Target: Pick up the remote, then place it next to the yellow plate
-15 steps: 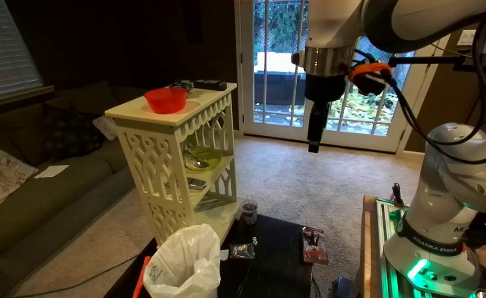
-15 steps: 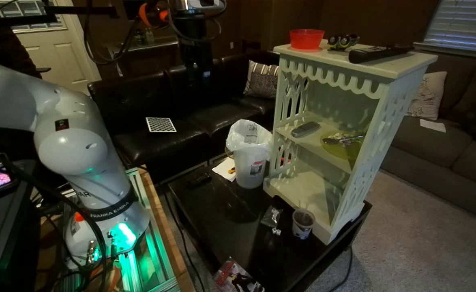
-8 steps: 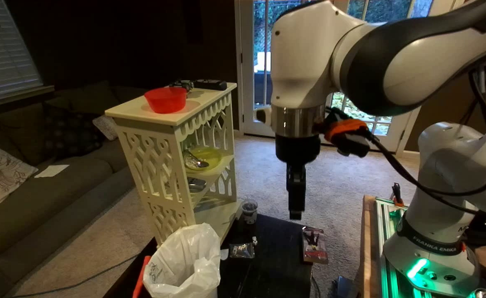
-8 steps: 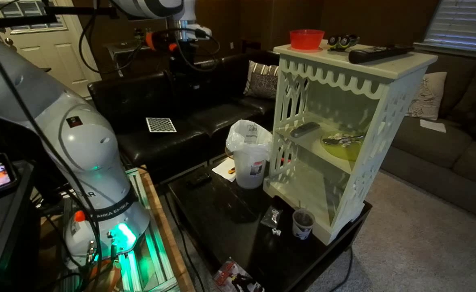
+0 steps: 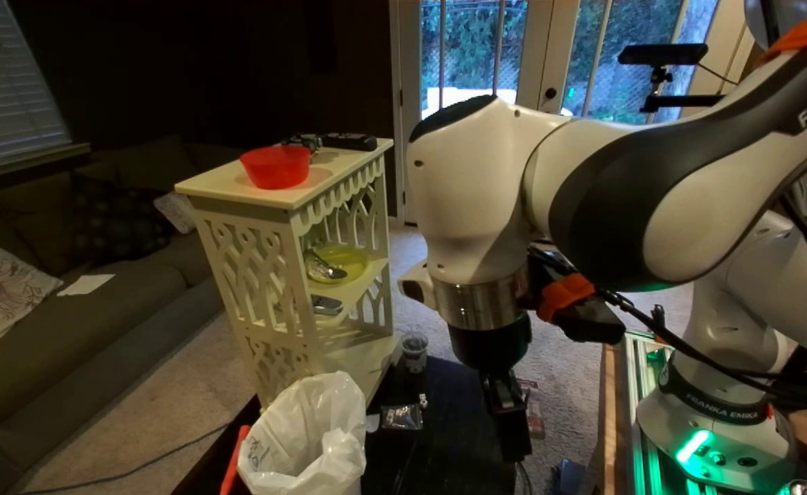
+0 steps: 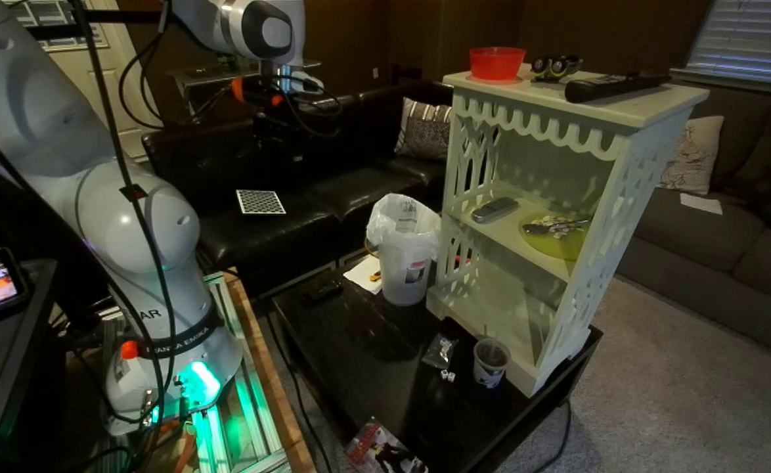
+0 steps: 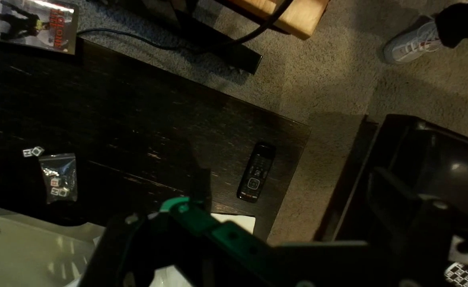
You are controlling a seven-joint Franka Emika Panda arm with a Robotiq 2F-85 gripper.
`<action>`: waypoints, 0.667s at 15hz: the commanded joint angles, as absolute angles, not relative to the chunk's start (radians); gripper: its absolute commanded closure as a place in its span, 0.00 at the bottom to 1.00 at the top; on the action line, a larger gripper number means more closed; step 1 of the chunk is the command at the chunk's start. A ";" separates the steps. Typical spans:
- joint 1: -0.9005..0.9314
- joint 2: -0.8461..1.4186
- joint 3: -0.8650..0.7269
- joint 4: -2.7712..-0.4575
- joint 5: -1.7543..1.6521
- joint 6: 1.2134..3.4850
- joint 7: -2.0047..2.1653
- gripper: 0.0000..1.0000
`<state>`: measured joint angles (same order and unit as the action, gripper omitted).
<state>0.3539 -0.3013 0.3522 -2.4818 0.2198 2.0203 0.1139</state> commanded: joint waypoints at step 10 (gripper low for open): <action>0.420 0.221 0.415 -2.528 0.451 2.569 0.011 0.00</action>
